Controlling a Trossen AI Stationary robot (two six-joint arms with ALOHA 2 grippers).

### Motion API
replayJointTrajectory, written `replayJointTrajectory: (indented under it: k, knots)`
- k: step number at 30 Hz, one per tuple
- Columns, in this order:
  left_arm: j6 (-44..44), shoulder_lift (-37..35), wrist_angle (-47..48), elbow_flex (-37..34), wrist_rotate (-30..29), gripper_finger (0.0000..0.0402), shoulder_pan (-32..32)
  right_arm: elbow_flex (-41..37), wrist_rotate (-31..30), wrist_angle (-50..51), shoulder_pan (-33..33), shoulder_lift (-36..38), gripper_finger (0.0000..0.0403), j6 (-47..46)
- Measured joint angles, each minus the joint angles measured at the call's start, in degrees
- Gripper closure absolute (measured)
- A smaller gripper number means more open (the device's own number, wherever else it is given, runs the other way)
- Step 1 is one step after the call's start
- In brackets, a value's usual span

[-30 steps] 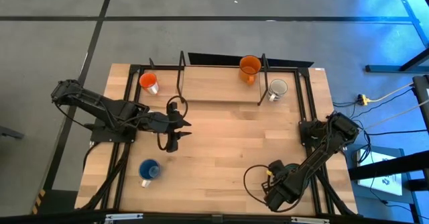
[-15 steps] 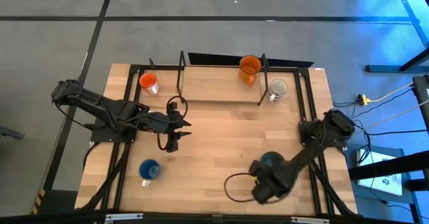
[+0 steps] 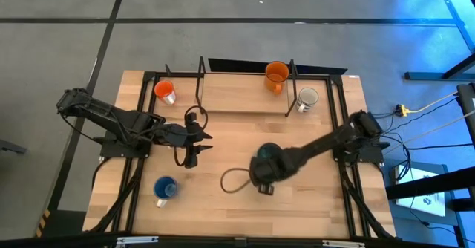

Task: Place coffee mugs
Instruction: Put the green mug on the shelf

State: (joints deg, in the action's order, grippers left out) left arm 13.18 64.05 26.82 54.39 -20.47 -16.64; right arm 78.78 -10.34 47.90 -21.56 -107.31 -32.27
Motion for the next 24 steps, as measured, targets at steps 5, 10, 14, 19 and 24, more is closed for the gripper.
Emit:
replayJointTrajectory:
  k: [5,10,14,19,24]
  knots:
    - [-0.27,0.0,-0.88,0.0,-0.13,0.0255,0.13,-0.04,4.94,0.03,4.82,-2.45,0.0387,2.23]
    - [-0.25,0.0,-0.85,0.0,-0.11,0.0255,0.11,-0.02,8.6,1.58,7.99,-2.75,0.0386,-2.23]
    - [-0.27,0.0,-0.85,0.0,-0.09,0.0255,0.11,-0.02,11.7,1.73,9.74,-2.76,0.0372,-4.99]
    - [-0.27,0.0,-0.81,0.0,-0.09,0.0255,0.13,0.09,13.6,1.11,10.44,-3.23,0.0354,-6.37]
    - [-0.29,0.0,-0.77,0.0,-0.02,0.0255,0.13,0.07,14.01,1.29,10.82,-2.72,0.0314,-8.34]
